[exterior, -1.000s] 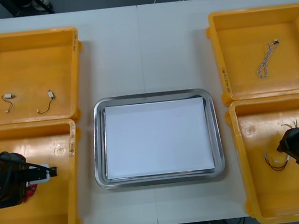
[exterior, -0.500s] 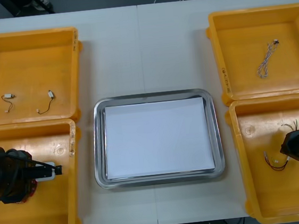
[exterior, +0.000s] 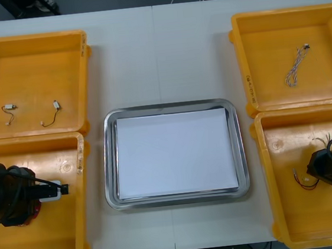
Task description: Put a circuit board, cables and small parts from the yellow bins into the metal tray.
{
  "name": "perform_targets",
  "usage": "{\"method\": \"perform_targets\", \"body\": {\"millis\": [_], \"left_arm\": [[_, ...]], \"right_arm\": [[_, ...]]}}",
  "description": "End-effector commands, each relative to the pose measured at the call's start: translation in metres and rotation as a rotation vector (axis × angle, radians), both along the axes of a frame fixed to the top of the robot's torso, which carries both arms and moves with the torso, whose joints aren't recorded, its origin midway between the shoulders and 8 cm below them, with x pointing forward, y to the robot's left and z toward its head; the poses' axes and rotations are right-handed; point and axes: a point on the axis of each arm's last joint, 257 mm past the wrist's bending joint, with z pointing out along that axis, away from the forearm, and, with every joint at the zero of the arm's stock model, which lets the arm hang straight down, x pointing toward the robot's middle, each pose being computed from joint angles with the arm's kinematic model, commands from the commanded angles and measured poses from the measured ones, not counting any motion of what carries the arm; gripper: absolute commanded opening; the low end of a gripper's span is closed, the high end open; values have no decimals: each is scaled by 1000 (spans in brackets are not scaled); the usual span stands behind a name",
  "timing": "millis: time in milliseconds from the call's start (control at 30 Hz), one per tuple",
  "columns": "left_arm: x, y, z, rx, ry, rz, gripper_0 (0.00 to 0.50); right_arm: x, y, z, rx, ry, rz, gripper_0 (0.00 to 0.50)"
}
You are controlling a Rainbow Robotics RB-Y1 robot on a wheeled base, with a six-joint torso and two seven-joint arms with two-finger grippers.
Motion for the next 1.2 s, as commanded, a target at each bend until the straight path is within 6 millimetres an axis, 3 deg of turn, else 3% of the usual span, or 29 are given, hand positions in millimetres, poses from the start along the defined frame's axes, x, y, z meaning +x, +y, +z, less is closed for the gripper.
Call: {"method": "perform_targets", "body": {"millis": [33,400,433,533,567,600,633,867,1200], "left_arm": [[8,11,8,38,-8,-70,0],[10,7,11,32,-4,-89,0],[9,7,11,34,1,-88,0],[11,6,14,34,1,-85,0],[12,6,14,35,1,-85,0],[14,6,17,32,-1,-75,0],[14,5,18,28,-3,-75,0],[17,7,42,24,10,-28,0],[20,6,84,-11,15,80,0]], "right_arm": [[2,-10,4,-51,-5,41,500],[6,-10,-3,-39,-13,40,500],[6,-10,-3,-40,-11,39,482],[6,-10,-3,-39,-13,40,191],[6,-10,-3,-39,-11,39,171],[6,-10,-3,-39,-11,39,46],[6,-10,-3,-39,-11,39,10],[8,-10,3,-43,-13,46,0],[8,-18,45,-73,-7,50,0]]}}
